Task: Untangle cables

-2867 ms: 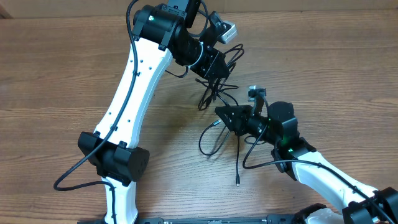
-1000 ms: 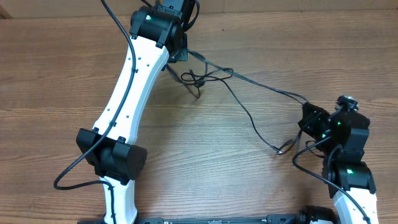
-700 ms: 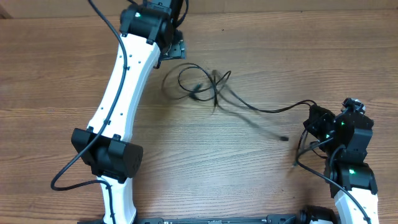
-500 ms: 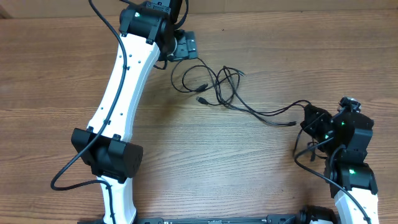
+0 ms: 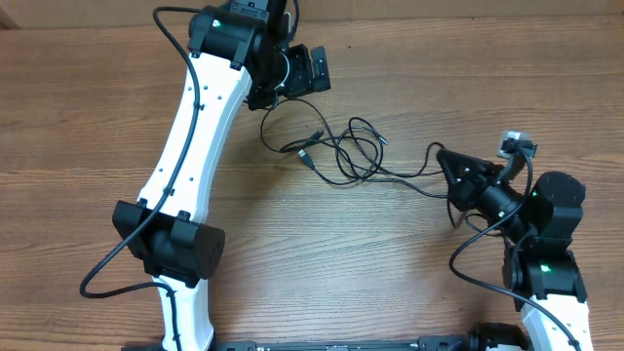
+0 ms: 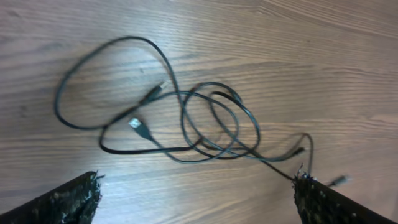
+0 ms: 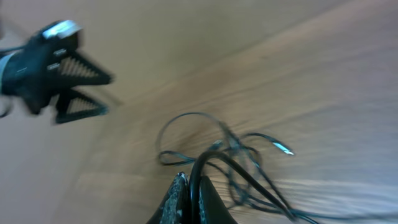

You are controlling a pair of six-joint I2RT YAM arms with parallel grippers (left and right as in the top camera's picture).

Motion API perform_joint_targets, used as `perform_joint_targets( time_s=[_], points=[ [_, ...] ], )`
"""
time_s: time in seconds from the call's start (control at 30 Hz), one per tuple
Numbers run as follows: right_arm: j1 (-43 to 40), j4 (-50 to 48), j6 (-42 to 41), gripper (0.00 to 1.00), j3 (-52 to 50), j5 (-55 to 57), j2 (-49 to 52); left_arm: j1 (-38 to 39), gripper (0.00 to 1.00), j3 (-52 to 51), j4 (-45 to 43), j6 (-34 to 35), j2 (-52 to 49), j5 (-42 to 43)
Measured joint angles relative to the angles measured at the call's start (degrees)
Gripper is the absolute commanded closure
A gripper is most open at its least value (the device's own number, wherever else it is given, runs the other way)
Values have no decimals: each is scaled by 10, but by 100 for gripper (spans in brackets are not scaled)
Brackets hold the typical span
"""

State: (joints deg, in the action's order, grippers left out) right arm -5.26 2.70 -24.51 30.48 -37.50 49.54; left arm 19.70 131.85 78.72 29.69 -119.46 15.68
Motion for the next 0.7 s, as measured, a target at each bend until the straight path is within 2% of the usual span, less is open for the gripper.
perform_joint_targets(
  time_s=[0.2, 0.37, 0.53, 0.7],
  points=[
    [36, -60, 5, 96, 2, -21, 0, 22, 0, -2, -2, 2, 0, 13],
    [38, -48, 6, 96, 35, -16, 0, 39, 0, -24, -20, -13, 0, 17],
    [38, -23, 6, 96, 108, -5, 15, 50, 0, -72, -52, -60, 0, 36],
    [38, 9, 6, 96, 167, 5, 48, 55, 0, -121, -90, -131, 0, 121]
  ],
)
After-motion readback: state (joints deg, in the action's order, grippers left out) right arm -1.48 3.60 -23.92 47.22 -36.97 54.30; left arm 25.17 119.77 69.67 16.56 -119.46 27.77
